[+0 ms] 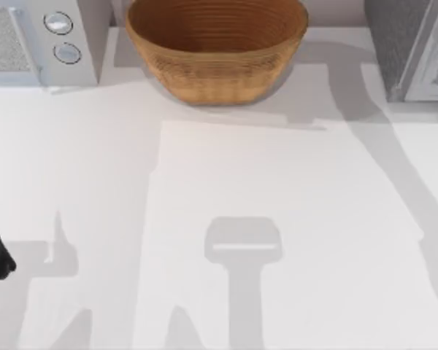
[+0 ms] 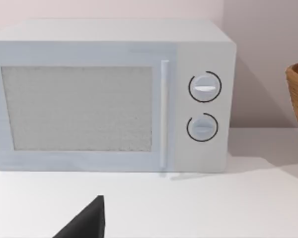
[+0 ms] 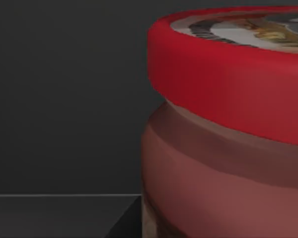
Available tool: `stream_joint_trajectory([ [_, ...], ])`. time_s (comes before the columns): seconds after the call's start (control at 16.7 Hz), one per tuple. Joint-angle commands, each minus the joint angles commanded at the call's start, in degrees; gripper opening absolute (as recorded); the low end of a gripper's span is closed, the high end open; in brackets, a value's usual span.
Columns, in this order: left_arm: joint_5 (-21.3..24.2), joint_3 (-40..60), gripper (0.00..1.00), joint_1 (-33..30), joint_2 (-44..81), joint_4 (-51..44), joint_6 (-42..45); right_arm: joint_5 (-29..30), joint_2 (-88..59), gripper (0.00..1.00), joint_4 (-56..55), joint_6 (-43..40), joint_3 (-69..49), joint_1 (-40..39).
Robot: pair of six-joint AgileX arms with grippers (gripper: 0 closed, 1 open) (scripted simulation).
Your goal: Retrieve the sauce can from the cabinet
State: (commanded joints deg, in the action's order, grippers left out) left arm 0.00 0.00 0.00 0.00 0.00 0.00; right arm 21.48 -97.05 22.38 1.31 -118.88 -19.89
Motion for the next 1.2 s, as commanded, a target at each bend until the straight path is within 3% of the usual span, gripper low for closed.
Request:
stream_joint_trajectory([
  [0.12,0.0,0.0,1.0,0.0,0.0,0.0,0.0,0.0,0.0,0.02,0.0,0.0,0.0,0.0],
  [0.18,0.0,0.0,1.0,0.0,0.0,0.0,0.0,0.0,0.0,0.0,0.0,0.0,0.0,0.0],
  [0.78,0.0,0.0,1.0,0.0,0.0,0.0,0.0,0.71,0.78,0.0,0.92,0.12,-0.09,-1.01],
  [1.2,0.0,0.0,1.0,0.0,0.0,0.0,0.0,16.38,14.7,0.0,17.23,0.34,-1.76,-16.92],
])
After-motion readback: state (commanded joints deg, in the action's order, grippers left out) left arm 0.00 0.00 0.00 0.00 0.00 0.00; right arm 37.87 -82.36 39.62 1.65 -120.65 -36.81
